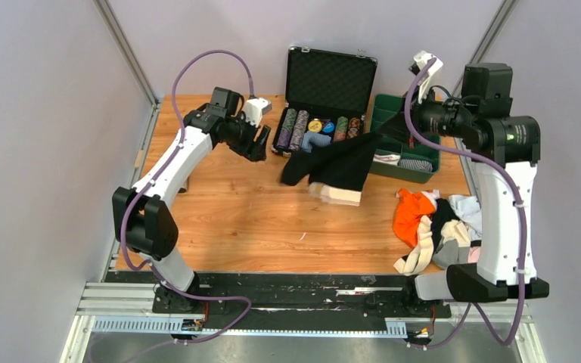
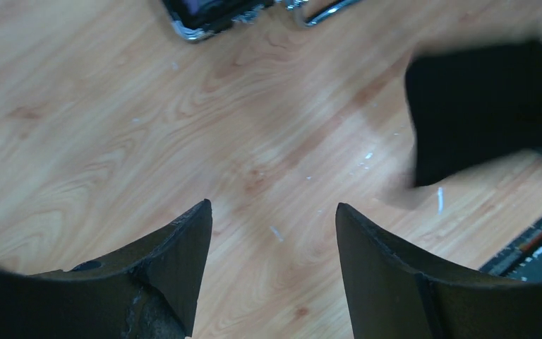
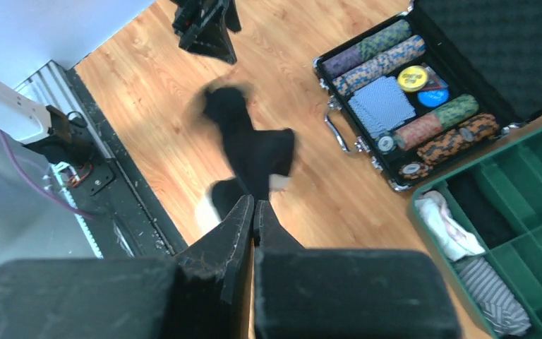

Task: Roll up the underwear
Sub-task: Move the underwear to the center of the board.

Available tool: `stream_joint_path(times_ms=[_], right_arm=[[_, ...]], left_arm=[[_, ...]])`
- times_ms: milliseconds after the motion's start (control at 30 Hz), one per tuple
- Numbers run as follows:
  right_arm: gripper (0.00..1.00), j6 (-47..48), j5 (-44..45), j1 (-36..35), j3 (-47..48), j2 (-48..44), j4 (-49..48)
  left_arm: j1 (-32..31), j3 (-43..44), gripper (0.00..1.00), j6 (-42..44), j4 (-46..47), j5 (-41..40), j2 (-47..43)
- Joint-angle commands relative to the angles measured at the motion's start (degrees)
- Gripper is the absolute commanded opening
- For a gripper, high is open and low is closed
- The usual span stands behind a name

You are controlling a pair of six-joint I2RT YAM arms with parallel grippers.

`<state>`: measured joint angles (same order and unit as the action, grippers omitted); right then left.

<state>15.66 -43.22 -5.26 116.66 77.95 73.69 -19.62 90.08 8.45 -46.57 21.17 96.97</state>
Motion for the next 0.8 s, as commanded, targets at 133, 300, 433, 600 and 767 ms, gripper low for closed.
stream_joint_path(times_ms=[133,300,433,600,767], right_arm=[[0.00,-2.2,-5.2,0.1,-17.8,4.9,-9.0],[0.00,-5.4,0.6,0.1,-26.5,10.2,-16.4],[0.00,-5.5,4.9,-0.2,-25.5,13.9,-17.4],[0.00,-4.1,5.2,-6.9,-18.2,17.8,-18.4],[0.00,1.2,5.8,-19.6,-13.1,23.0,-18.5]], left_arm=[[3.2,-1.0,0.73,3.8,0.5,-6.7,-8.2],[3.3,-5.6,0.73,4.7,-0.3,-1.7,-11.4],[3.3,-10.8,0.72,4.3,0.4,2.8,-13.0],[3.3,-13.8,0.71,3.5,2.6,7.8,-14.5],[4.4,-12.1,0.72,4.2,0.0,1.8,-15.3]])
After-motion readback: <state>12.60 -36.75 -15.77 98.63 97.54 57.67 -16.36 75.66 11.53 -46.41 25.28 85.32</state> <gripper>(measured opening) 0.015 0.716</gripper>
